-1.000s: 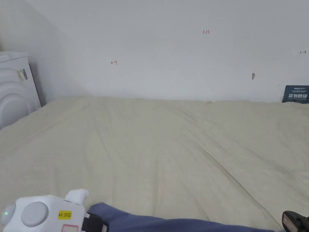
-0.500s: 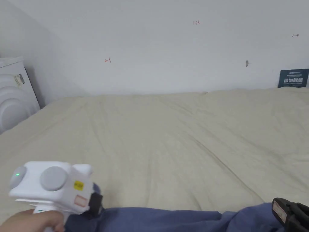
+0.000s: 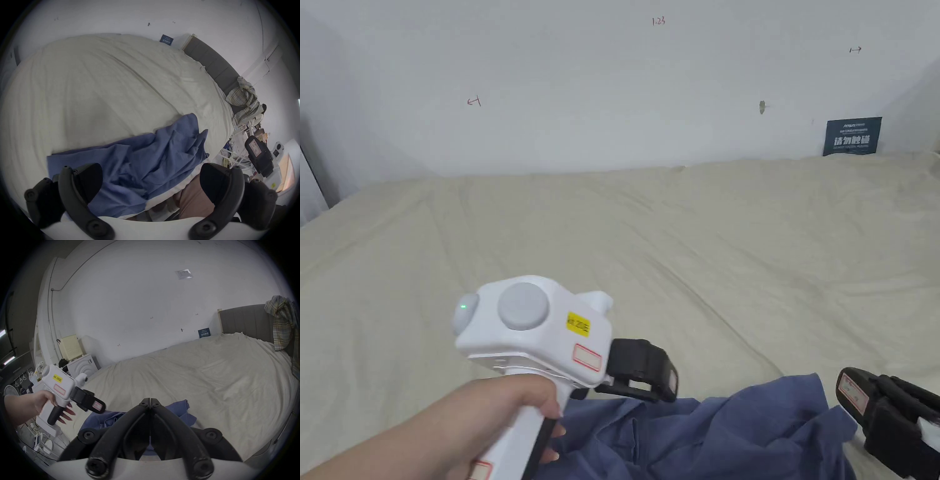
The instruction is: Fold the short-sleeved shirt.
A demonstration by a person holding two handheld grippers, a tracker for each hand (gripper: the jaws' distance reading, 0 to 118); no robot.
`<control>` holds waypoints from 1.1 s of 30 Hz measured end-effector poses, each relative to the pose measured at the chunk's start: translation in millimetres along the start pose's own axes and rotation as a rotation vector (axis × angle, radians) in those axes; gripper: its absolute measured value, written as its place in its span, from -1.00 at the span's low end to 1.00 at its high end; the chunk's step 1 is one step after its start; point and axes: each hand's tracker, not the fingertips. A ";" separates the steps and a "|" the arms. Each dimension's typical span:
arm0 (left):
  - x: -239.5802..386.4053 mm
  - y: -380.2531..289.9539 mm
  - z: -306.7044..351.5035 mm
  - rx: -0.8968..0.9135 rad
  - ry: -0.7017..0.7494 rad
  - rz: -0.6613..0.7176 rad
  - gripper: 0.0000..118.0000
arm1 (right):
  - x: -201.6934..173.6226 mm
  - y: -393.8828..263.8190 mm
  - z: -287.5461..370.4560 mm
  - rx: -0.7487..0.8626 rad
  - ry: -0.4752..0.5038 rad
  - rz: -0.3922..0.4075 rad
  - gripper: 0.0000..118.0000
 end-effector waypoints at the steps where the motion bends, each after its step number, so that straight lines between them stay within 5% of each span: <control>1: -9.5 -3.4 8.3 0.014 0.034 0.023 1.00 | 1.4 -0.2 -0.8 -0.004 0.001 -0.006 -1.00; 4: -38.2 -17.5 23.2 -0.007 0.128 0.051 0.91 | 3.1 -1.5 -4.1 -0.014 0.005 -0.027 -1.00; 5: -46.8 -25.2 26.2 0.005 0.175 0.042 0.56 | 3.1 -2.4 -5.3 -0.016 0.008 -0.032 -1.00; 7: -61.0 -37.1 25.7 0.021 0.280 0.040 -0.69 | 1.4 -4.5 -9.0 -0.027 0.011 -0.033 -1.00; 8: -66.4 -40.4 21.4 0.021 0.316 0.053 -1.00 | 0.6 -5.3 -10.2 -0.032 0.015 -0.032 -1.00; 12: -68.2 -50.6 -4.2 -0.040 0.164 0.068 -1.00 | -4.8 -7.8 -13.3 -0.056 0.033 -0.019 -1.00; 21: 3.7 -43.6 -75.4 -0.051 0.126 -0.100 -1.00 | -11.1 -9.7 -15.0 -0.093 0.051 -0.010 -1.00; 27: 25.9 -45.1 -48.0 0.087 -0.418 -0.069 -1.00 | -10.7 -7.3 -17.1 -0.104 0.047 -0.014 -1.00; 33: -41.9 -45.8 20.7 0.258 -0.200 0.008 -1.00 | -12.0 -1.2 -18.8 -0.101 0.045 -0.009 -1.00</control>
